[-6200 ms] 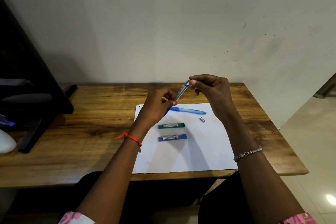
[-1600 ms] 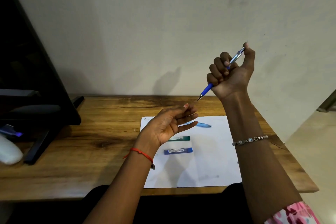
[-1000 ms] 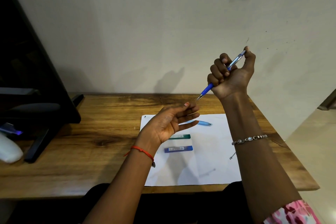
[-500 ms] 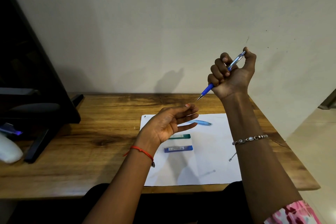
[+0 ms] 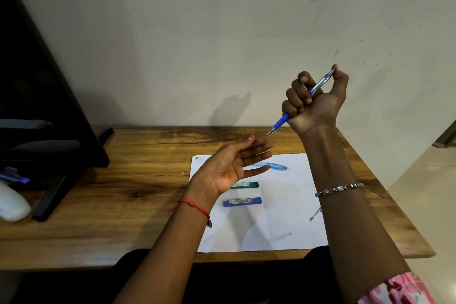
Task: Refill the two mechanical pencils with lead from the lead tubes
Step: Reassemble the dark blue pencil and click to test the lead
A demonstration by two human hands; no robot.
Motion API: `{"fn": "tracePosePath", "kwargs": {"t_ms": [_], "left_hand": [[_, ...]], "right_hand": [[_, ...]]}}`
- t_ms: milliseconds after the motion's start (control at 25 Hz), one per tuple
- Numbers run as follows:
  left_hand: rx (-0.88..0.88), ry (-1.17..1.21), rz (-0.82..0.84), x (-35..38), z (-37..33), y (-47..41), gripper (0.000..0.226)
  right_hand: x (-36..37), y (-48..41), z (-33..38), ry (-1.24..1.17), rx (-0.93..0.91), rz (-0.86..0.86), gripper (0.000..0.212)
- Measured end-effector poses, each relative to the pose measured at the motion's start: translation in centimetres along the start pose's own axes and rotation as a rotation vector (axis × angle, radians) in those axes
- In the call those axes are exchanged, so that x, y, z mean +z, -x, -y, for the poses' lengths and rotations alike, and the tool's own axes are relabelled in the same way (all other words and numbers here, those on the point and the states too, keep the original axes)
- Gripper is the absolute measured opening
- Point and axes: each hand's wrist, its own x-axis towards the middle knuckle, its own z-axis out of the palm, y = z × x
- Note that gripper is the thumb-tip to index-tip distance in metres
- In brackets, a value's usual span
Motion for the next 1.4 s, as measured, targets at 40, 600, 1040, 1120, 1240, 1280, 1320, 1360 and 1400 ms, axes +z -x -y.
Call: {"fn": "tracePosePath", "kwargs": {"t_ms": [40,600,1040,1120,1240,1280,1320,1360,1400], "left_hand": [[-0.004,-0.003,0.000,0.0,0.0,0.0,0.024],[-0.079,-0.023,-0.060,0.0,0.5,-0.3,0.019],[-0.091,-0.041,-0.072,0.2,0.6,-0.3,0.018],[-0.087,-0.039,-0.064,0.2,0.5,-0.3,0.019],[-0.086,-0.035,-0.053,0.2,0.5,-0.3,0.022],[-0.087,-0.032,-0.051,0.2,0.4,-0.3,0.023],[-0.088,-0.030,-0.049,0.3,0.4,-0.3,0.023],[-0.088,-0.028,-0.048,0.3,0.4,-0.2,0.024],[-0.087,-0.026,-0.047,0.3,0.4,-0.2,0.024]], "right_hand": [[0.1,0.0,0.0,0.017,0.001,0.001,0.060],[1.0,0.5,0.4,0.185,0.023,0.014,0.060],[1.0,0.6,0.3,0.194,0.023,0.018,0.062],[0.8,0.5,0.2,0.187,0.015,0.012,0.061],[0.7,0.4,0.3,0.174,0.004,0.007,0.062],[0.7,0.4,0.3,0.169,0.002,0.006,0.063],[0.6,0.3,0.2,0.163,0.001,0.005,0.064],[0.6,0.3,0.2,0.157,-0.001,0.004,0.064],[0.5,0.3,0.2,0.153,-0.002,0.003,0.064]]}}
